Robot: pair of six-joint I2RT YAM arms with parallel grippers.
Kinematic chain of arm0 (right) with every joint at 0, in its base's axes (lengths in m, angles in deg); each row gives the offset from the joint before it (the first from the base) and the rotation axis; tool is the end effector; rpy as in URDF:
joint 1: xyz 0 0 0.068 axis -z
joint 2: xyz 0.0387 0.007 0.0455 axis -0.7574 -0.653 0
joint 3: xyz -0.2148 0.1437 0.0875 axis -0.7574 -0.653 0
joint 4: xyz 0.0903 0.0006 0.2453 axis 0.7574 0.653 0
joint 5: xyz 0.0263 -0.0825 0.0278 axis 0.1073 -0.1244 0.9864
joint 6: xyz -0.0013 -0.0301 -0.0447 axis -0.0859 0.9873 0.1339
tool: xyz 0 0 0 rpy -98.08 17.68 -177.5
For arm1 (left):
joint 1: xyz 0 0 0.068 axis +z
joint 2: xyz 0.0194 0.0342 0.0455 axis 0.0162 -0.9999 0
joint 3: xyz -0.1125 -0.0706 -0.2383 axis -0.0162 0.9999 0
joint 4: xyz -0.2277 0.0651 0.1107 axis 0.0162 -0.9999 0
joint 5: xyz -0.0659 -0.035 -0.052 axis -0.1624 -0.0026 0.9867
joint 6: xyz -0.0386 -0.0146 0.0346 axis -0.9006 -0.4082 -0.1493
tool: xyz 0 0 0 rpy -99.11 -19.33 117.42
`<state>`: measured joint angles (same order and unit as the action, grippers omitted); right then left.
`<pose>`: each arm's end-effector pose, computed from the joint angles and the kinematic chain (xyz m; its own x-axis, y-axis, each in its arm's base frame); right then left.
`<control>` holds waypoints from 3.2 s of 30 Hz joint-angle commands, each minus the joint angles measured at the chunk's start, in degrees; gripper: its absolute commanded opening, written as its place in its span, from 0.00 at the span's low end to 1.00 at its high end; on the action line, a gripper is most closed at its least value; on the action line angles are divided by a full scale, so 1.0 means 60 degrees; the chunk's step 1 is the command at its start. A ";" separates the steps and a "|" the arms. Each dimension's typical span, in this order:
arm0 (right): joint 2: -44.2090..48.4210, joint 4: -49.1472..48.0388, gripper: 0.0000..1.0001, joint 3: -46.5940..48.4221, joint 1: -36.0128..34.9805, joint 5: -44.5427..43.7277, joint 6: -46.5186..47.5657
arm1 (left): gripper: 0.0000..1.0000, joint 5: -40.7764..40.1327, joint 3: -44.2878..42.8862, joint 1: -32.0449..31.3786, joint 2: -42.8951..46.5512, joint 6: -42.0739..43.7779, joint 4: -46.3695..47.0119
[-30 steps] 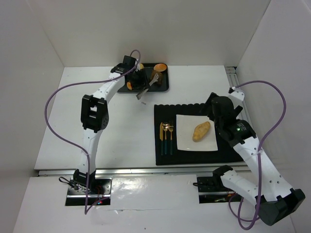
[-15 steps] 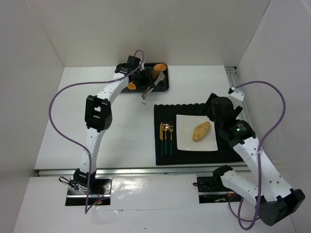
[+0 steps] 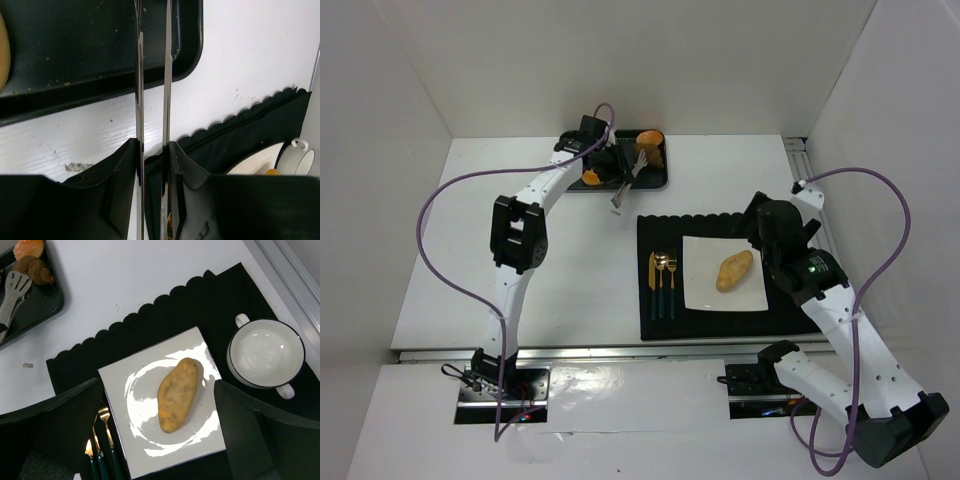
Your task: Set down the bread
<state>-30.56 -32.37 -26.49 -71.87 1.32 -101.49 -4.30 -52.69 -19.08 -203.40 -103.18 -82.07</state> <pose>0.1677 0.0481 0.3418 -0.3625 0.3616 -0.8590 0.3859 0.8972 0.2148 0.5180 -0.1819 0.2274 -0.8332 -0.3184 -0.4520 0.0286 0.7917 -0.6102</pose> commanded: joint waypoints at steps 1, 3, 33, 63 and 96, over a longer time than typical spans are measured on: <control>0.0218 -0.0146 1.00 -0.0037 -0.0066 -0.0277 0.0081 | 0.19 0.0092 0.0504 0.0081 0.1349 -0.0006 0.0493; 0.0218 -0.0058 1.00 -0.0037 -0.0066 -0.0189 0.0081 | 0.15 0.0092 0.0857 0.0168 0.1979 -0.0005 0.0594; 0.0862 0.0411 1.00 0.0241 -0.0066 -0.0014 0.0081 | 0.00 0.0282 0.8797 -0.4211 0.7766 0.1548 0.1093; 0.1126 0.0498 1.00 0.0329 -0.0066 0.0279 -0.0007 | 0.60 -0.1606 0.7656 -0.4709 0.8719 0.1709 -0.0590; 0.0936 0.0088 1.00 -0.0212 -0.0066 0.0675 -0.0007 | 0.51 -0.6425 1.3323 -0.3022 1.0962 -0.1205 0.2439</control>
<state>-25.09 -30.75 -27.38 -71.87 5.16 -101.51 -37.72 26.06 -34.86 -137.22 -106.52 -76.63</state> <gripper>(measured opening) 0.999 0.513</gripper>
